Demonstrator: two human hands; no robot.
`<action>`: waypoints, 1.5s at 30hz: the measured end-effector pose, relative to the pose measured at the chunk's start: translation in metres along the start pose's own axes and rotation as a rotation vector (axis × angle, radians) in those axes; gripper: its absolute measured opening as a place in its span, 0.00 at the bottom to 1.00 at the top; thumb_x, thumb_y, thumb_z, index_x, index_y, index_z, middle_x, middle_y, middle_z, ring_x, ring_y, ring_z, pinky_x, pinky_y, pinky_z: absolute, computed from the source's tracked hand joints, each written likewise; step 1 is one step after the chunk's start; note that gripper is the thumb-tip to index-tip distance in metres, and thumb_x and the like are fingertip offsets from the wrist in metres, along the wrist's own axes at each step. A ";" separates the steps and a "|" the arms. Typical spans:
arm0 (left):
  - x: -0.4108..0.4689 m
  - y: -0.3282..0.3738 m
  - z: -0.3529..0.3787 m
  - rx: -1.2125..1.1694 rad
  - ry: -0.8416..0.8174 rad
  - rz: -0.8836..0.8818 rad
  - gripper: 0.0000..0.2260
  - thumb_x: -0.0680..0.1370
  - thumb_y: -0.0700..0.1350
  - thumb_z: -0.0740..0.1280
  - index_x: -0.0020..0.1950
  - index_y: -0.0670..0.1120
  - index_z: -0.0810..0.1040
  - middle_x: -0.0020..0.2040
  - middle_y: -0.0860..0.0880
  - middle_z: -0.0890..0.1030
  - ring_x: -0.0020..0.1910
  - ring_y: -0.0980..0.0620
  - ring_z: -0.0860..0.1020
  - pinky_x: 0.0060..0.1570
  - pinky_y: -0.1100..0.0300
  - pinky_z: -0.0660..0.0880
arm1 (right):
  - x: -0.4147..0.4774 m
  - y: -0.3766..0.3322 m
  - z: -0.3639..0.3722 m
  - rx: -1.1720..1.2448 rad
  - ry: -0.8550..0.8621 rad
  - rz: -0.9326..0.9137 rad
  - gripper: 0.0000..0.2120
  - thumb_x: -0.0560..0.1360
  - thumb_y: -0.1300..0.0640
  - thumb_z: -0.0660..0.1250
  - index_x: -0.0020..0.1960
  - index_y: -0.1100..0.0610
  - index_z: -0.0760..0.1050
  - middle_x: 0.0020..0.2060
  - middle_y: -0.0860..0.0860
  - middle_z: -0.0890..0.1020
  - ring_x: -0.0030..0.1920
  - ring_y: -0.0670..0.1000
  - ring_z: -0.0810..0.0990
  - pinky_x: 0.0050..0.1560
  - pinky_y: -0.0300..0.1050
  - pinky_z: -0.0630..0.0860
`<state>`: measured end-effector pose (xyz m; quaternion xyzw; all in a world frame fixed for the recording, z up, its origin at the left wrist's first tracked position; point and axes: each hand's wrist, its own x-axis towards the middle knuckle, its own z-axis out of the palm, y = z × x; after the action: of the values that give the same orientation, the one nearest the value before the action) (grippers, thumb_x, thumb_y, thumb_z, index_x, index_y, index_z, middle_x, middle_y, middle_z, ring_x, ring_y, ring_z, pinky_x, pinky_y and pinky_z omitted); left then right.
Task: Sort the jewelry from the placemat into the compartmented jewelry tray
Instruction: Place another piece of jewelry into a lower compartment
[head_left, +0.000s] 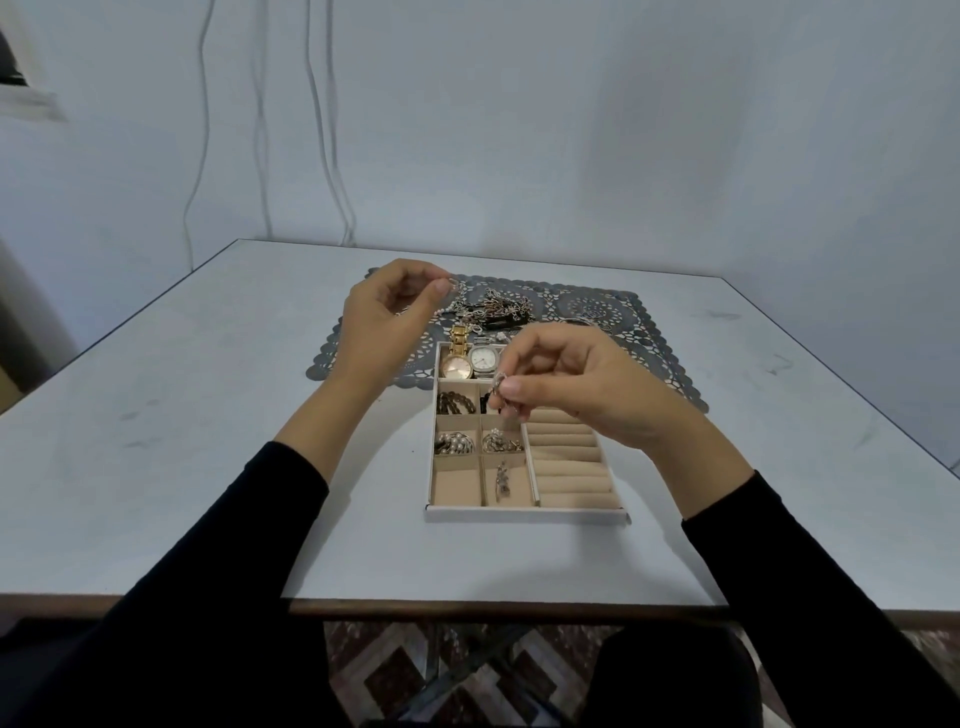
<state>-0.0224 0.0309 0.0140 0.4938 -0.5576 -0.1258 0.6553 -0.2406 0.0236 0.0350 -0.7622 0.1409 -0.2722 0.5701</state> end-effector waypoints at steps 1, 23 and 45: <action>0.000 0.000 0.000 -0.001 0.001 -0.004 0.03 0.77 0.40 0.71 0.47 0.49 0.82 0.40 0.58 0.83 0.42 0.60 0.80 0.46 0.66 0.75 | -0.001 0.001 0.000 -0.020 -0.013 0.016 0.05 0.72 0.64 0.70 0.47 0.63 0.76 0.40 0.59 0.83 0.38 0.55 0.82 0.42 0.47 0.79; -0.001 -0.004 0.002 0.019 -0.047 -0.026 0.04 0.77 0.41 0.71 0.50 0.44 0.82 0.45 0.52 0.84 0.45 0.59 0.81 0.49 0.66 0.77 | -0.007 -0.014 -0.010 -0.431 -0.376 0.344 0.07 0.72 0.65 0.72 0.50 0.64 0.81 0.42 0.55 0.86 0.42 0.50 0.84 0.44 0.36 0.78; -0.001 -0.011 0.001 0.016 -0.066 -0.014 0.03 0.76 0.42 0.72 0.48 0.50 0.82 0.44 0.51 0.84 0.45 0.55 0.81 0.49 0.63 0.77 | -0.006 -0.018 -0.018 -0.186 -0.155 0.116 0.07 0.71 0.65 0.70 0.49 0.66 0.79 0.41 0.60 0.83 0.41 0.53 0.81 0.45 0.42 0.79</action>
<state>-0.0191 0.0259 0.0051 0.4985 -0.5763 -0.1422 0.6318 -0.2572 0.0180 0.0545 -0.8211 0.1648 -0.1648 0.5211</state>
